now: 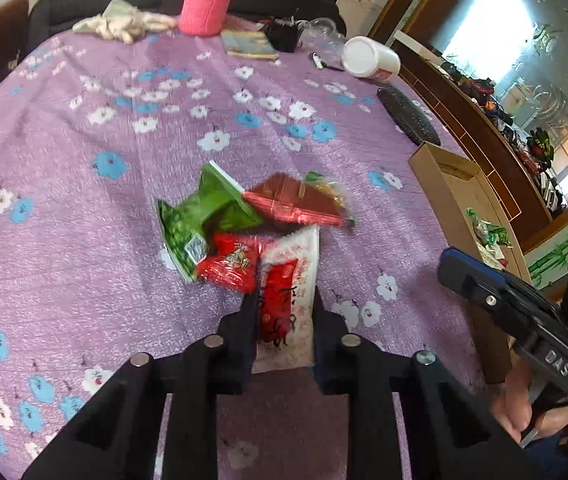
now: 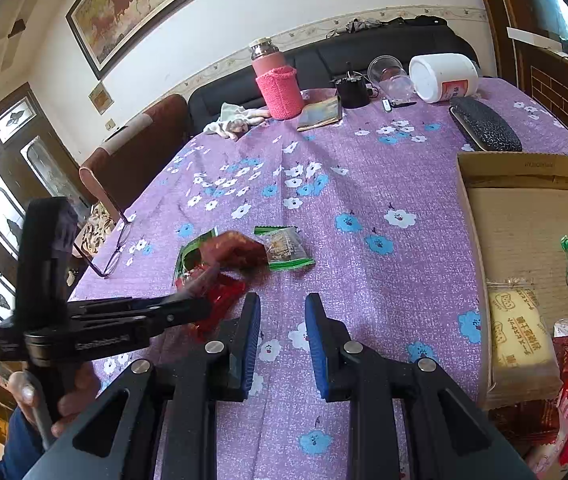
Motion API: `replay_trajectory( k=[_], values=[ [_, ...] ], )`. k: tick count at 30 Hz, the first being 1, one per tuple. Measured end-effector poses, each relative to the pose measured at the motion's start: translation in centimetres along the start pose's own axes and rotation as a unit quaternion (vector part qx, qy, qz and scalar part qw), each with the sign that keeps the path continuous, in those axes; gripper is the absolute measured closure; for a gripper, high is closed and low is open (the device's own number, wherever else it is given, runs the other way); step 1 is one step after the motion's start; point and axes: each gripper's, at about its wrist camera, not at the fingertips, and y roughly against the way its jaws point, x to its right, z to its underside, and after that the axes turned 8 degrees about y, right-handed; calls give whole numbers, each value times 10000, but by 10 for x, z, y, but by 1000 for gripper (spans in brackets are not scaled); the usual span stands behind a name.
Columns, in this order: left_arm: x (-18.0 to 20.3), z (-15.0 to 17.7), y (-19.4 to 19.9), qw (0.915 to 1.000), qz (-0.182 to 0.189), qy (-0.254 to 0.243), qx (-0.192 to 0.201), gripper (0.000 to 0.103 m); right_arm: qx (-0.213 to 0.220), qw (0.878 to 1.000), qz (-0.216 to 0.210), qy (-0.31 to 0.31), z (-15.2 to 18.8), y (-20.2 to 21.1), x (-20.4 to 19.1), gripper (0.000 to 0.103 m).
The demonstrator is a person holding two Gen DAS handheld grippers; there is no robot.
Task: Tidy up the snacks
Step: 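Grasp the white-and-red packet with the left tool while the right tool returns to the pile, then grasp the red gold-emblem packet with the right tool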
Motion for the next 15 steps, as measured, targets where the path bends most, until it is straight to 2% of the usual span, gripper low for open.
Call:
replay_trajectory(
  k=[4, 11, 13, 15],
  values=[
    [1, 0, 8, 9998, 171, 1, 37, 92, -3, 10000, -3, -30, 0, 0, 2, 78],
    [-4, -5, 24, 9993, 61, 70, 354, 92, -60, 10000, -46, 42, 1, -3, -1, 78],
    [-5, -7, 32, 9985, 13, 87, 543, 91, -167, 9997, -176, 74, 2, -7, -3, 78],
    [-8, -10, 40, 9974, 99, 172, 694, 91, -268, 9990, -367, 25, 3, -12, -3, 72]
  ],
)
